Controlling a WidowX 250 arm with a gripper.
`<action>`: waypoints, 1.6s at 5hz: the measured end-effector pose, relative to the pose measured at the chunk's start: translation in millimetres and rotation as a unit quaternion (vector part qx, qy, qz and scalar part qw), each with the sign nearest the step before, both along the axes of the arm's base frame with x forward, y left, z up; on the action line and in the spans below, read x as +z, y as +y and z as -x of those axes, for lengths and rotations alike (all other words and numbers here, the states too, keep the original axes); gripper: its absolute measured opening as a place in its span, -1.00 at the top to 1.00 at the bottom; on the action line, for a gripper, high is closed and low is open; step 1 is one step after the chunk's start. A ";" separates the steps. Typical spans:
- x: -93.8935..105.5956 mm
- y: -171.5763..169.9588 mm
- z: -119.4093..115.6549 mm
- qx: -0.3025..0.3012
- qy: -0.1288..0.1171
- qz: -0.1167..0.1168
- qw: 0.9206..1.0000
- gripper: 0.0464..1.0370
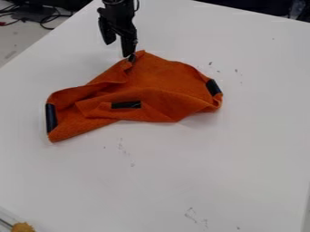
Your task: Unfold the clothe from right to bottom right
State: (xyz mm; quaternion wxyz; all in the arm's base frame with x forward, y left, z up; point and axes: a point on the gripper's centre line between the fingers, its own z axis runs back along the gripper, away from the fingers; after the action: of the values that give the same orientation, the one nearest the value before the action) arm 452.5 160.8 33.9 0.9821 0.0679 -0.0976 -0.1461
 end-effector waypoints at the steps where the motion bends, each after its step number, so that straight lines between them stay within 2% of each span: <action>1: -18.0 -1.5 4.6 0.005 0.022 0.009 1.000 -0.93; 2: -3.0 0.7 4.6 0.033 0.037 0.015 0.999 -0.93; 3: 17.0 3.3 -0.2 0.052 0.033 0.015 0.998 -0.93; 4: 28.9 1.6 12.0 0.059 0.047 -0.002 0.997 -0.93; 5: 54.1 -32.4 43.1 0.079 0.024 0.003 0.997 -0.93; 6: 42.0 -71.2 95.1 0.111 0.000 0.016 0.994 -0.93; 7: 36.5 -100.1 131.6 0.134 -0.013 0.024 0.991 -0.93; 8: 19.9 -111.3 144.3 0.148 -0.007 0.048 0.988 -0.93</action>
State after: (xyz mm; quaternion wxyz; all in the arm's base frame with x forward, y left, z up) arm 308.3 49.5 53.8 0.9943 0.0357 -0.1000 0.0064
